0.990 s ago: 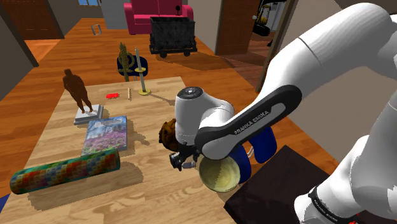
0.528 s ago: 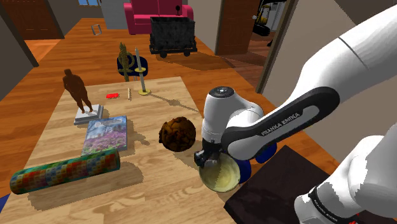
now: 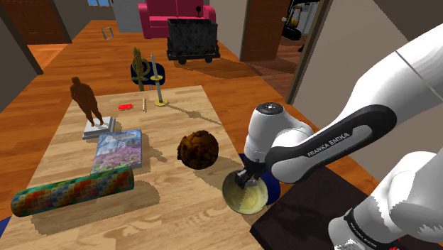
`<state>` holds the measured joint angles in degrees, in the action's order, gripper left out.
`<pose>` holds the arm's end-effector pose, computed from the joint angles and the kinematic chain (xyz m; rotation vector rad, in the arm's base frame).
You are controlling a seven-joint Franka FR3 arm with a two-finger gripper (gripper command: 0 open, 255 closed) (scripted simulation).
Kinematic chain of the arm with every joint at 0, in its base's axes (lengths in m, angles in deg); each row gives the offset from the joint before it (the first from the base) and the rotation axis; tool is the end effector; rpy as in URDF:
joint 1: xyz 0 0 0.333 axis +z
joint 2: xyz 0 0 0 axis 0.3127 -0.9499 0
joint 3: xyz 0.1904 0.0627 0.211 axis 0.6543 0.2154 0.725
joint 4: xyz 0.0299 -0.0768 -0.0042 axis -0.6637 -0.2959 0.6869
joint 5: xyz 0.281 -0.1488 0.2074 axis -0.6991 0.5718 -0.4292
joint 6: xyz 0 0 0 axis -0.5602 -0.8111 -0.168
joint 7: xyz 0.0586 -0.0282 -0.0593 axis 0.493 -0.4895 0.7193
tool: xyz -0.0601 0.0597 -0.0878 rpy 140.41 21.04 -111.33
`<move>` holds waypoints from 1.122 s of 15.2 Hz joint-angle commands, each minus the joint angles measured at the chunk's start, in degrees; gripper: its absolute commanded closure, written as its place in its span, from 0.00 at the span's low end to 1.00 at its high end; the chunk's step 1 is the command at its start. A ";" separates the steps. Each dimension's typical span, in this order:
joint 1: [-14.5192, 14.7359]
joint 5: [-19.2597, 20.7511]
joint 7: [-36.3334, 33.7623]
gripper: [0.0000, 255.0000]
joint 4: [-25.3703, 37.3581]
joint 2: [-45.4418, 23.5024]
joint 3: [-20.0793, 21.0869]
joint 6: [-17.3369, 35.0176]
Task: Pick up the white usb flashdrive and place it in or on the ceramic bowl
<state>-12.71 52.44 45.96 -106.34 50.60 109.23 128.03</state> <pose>0.3487 0.1840 0.2306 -3.1241 0.1320 0.0250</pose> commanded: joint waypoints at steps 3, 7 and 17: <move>-0.59 2.09 -1.46 1.00 -0.51 -3.62 0.32 3.99; -1.15 5.54 -3.86 1.00 -0.58 -7.84 0.23 8.01; -1.21 7.70 -5.36 1.00 -0.51 -9.98 -0.19 9.92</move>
<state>-13.92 60.14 40.60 -106.85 40.62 109.04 137.95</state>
